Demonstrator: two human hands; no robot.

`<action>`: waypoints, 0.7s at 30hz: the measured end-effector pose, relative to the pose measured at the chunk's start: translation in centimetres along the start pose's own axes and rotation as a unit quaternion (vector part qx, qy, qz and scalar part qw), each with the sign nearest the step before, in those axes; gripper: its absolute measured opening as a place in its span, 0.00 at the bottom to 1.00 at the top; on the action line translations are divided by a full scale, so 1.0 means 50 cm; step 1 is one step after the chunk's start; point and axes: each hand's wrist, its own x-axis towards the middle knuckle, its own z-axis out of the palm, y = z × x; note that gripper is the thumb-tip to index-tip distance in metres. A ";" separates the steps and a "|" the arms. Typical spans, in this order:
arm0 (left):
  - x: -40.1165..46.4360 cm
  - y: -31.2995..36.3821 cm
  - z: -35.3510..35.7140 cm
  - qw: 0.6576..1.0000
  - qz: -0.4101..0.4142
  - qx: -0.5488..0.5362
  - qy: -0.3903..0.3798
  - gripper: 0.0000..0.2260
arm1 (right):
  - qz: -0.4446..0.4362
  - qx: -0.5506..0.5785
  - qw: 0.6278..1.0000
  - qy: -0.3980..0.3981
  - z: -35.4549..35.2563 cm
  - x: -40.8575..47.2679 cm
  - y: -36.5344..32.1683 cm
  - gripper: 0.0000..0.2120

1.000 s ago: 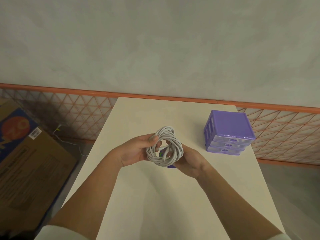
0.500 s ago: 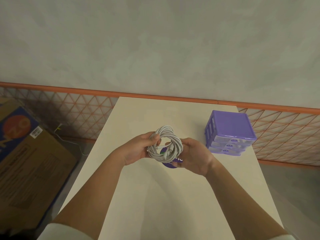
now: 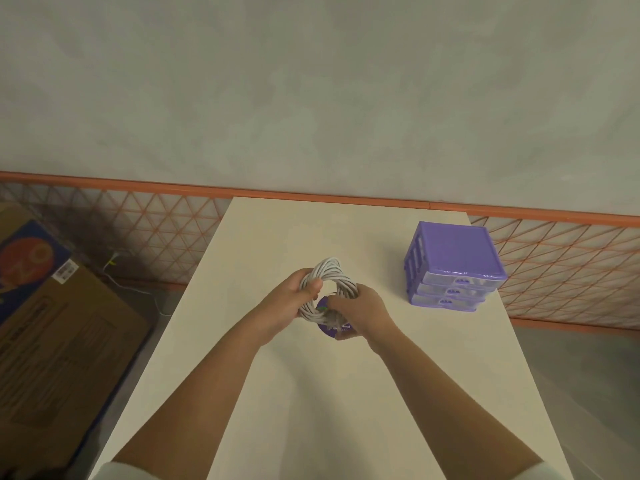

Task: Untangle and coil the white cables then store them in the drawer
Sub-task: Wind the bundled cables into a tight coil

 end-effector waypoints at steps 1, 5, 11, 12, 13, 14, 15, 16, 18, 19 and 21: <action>-0.001 -0.001 0.004 1.000 0.004 0.002 0.008 0.11 | -0.019 -0.047 0.998 0.037 0.006 -0.003 -0.001 0.11; -0.001 0.002 0.001 1.000 -0.005 -0.009 -0.008 0.10 | -0.095 -0.260 0.954 0.119 0.015 -0.007 0.005 0.12; 0.004 0.000 0.006 0.995 -0.090 -0.045 0.002 0.20 | -0.152 -0.282 0.945 0.061 0.025 -0.006 0.008 0.12; 0.005 -0.001 0.007 0.993 -0.107 -0.047 0.026 0.26 | -0.157 -0.280 0.946 0.054 0.028 -0.007 0.010 0.12; 0.006 -0.002 0.008 0.991 -0.118 -0.042 0.047 0.30 | -0.158 -0.287 0.944 0.050 0.031 -0.008 0.011 0.13; 0.006 -0.005 0.008 0.990 -0.123 -0.030 0.063 0.31 | -0.157 -0.303 0.939 0.049 0.032 -0.007 0.012 0.13; 0.007 -0.008 0.010 0.989 -0.126 -0.013 0.079 0.31 | -0.159 -0.332 0.928 0.055 0.033 -0.008 0.013 0.13; 0.008 -0.009 0.012 0.987 -0.126 0.005 0.098 0.31 | -0.165 -0.369 0.912 0.068 0.033 -0.010 0.012 0.13; 0.015 -0.011 0.018 0.981 -0.123 0.036 0.144 0.31 | -0.184 -0.429 0.878 0.105 0.032 -0.014 0.008 0.17; 0.018 -0.008 0.021 0.978 -0.122 0.043 0.166 0.31 | -0.189 -0.449 0.865 0.121 0.032 -0.016 0.005 0.19; 0.025 -0.005 0.023 0.972 -0.113 0.065 0.197 0.31 | -0.176 -0.485 0.846 0.134 0.029 -0.020 -0.007 0.20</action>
